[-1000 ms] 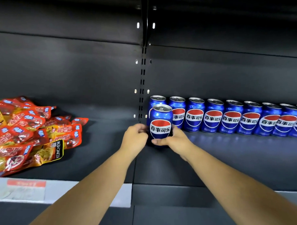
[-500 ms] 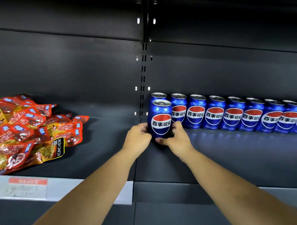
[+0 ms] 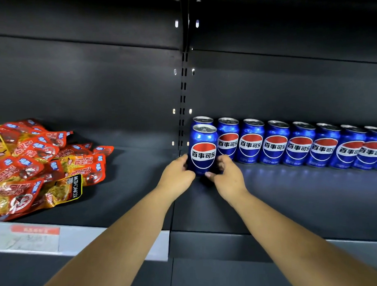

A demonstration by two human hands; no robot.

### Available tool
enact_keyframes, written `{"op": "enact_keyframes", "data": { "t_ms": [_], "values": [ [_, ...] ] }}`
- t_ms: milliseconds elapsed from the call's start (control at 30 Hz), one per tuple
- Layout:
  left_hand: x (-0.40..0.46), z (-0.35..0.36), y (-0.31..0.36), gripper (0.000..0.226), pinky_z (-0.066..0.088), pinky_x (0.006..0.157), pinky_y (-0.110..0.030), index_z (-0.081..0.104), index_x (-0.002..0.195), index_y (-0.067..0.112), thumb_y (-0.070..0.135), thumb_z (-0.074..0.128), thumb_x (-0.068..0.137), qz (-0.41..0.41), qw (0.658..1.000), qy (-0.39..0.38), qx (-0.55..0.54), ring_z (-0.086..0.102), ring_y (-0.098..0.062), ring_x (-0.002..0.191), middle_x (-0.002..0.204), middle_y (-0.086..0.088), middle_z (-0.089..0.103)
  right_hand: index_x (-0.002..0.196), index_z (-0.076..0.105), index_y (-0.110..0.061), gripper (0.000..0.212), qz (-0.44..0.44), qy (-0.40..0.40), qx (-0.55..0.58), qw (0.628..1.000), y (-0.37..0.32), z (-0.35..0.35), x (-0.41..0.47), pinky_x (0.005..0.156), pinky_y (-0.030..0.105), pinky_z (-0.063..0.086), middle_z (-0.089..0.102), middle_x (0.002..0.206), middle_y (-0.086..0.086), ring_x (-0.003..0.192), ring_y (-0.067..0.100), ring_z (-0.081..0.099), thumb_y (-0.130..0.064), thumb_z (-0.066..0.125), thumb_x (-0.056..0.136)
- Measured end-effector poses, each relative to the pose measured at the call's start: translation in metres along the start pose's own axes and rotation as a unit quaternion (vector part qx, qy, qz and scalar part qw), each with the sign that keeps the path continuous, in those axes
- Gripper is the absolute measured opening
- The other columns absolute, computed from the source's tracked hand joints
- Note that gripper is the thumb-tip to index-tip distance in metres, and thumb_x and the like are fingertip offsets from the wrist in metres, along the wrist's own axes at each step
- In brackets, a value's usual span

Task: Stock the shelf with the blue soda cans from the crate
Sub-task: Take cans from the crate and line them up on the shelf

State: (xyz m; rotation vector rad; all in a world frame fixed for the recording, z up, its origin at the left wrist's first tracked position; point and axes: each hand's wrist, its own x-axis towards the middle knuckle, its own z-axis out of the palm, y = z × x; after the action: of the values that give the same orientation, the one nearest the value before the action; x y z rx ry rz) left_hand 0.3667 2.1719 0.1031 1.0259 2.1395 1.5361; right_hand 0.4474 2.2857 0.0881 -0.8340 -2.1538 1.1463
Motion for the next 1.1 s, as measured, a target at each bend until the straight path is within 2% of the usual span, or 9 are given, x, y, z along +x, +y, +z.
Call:
{"op": "enact_keyframes", "data": {
  "t_ms": [133,300,367,467,533,667,800,933,1100],
  "values": [
    [-0.001,0.002,-0.002,0.056,0.036,0.083,-0.017,0.048,0.135,0.018,-0.005,0.048,0.083,0.016,1.0,0.007,0.026,0.052,-0.01,0.1,0.118,-0.004,0.06,0.125,0.045,-0.007,0.043,-0.014,-0.001,-0.035,0.999,-0.003,0.001,-0.003,0.088,0.022,0.036,0.056,0.124,0.008,0.112,0.017,0.05,-0.002,0.063,0.087],
    [-0.006,0.003,-0.003,0.049,0.04,0.09,-0.024,0.052,0.129,0.013,0.0,0.049,0.082,0.022,0.996,0.03,0.084,0.054,-0.02,0.114,0.123,-0.005,0.058,0.129,0.043,-0.005,0.044,-0.019,-0.007,-0.074,0.997,-0.01,0.001,-0.011,0.1,0.031,0.04,0.055,0.129,0.014,0.122,0.026,0.05,-0.004,0.06,0.088],
    [-0.011,0.003,0.001,0.044,0.041,0.087,-0.025,0.054,0.126,0.009,0.003,0.049,0.083,0.016,0.99,0.039,0.134,0.054,-0.024,0.113,0.124,-0.008,0.058,0.136,0.039,-0.003,0.049,-0.005,-0.004,-0.062,0.998,-0.015,-0.004,-0.016,0.104,0.031,0.037,0.05,0.136,0.015,0.127,0.026,0.046,-0.002,0.056,0.09],
    [-0.025,0.002,0.013,0.04,0.045,0.084,-0.028,0.055,0.123,0.009,0.007,0.049,0.084,0.008,0.981,0.049,0.189,0.054,-0.029,0.11,0.122,-0.012,0.059,0.141,0.033,-0.004,0.054,0.022,-0.002,-0.074,0.997,-0.022,-0.014,-0.033,0.095,0.023,0.036,0.045,0.14,0.014,0.128,0.027,0.044,0.001,0.049,0.09],
    [-0.04,0.003,0.022,0.04,0.046,0.083,-0.03,0.056,0.123,0.01,0.007,0.048,0.084,0.018,0.975,0.048,0.214,0.054,-0.031,0.108,0.118,-0.014,0.06,0.139,0.036,-0.004,0.054,0.012,-0.009,-0.095,0.995,-0.026,-0.021,-0.05,0.089,0.021,0.036,0.047,0.137,0.016,0.125,0.029,0.046,0.002,0.048,0.087],
    [-0.076,0.005,0.037,0.041,0.043,0.088,-0.03,0.054,0.127,0.008,0.006,0.048,0.086,0.026,0.965,0.047,0.257,0.053,-0.032,0.112,0.122,-0.015,0.06,0.138,0.037,-0.005,0.054,-0.014,-0.022,-0.137,0.99,-0.033,-0.038,-0.091,0.102,0.037,0.041,0.045,0.137,0.018,0.126,0.033,0.044,-0.002,0.05,0.086],
    [-0.116,0.013,0.045,0.043,0.043,0.095,-0.034,0.05,0.132,0.007,0.01,0.049,0.09,0.005,0.955,0.048,0.294,0.051,-0.032,0.118,0.13,-0.016,0.055,0.142,0.032,-0.003,0.057,-0.045,-0.05,-0.178,0.982,-0.037,-0.066,-0.133,0.102,0.035,0.041,0.037,0.145,0.016,0.13,0.032,0.041,0.0,0.047,0.088],
    [-0.158,0.033,0.059,0.041,0.046,0.093,-0.039,0.053,0.128,0.008,0.011,0.05,0.087,0.009,0.935,0.06,0.348,0.053,-0.034,0.113,0.124,-0.017,0.057,0.142,0.032,-0.004,0.054,-0.088,-0.064,-0.245,0.963,-0.033,-0.094,-0.176,0.101,0.035,0.04,0.039,0.142,0.015,0.129,0.031,0.039,-0.005,0.049,0.09],
    [-0.215,0.068,0.072,0.045,0.043,0.097,-0.04,0.045,0.136,0.01,0.016,0.046,0.091,0.013,0.911,0.051,0.41,0.048,-0.032,0.12,0.132,-0.014,0.051,0.142,0.032,-0.006,0.054,-0.105,-0.064,-0.304,0.945,-0.018,-0.125,-0.227,0.102,0.037,0.039,0.039,0.141,0.013,0.128,0.03,0.038,-0.009,0.049,0.091]
  ]
}}
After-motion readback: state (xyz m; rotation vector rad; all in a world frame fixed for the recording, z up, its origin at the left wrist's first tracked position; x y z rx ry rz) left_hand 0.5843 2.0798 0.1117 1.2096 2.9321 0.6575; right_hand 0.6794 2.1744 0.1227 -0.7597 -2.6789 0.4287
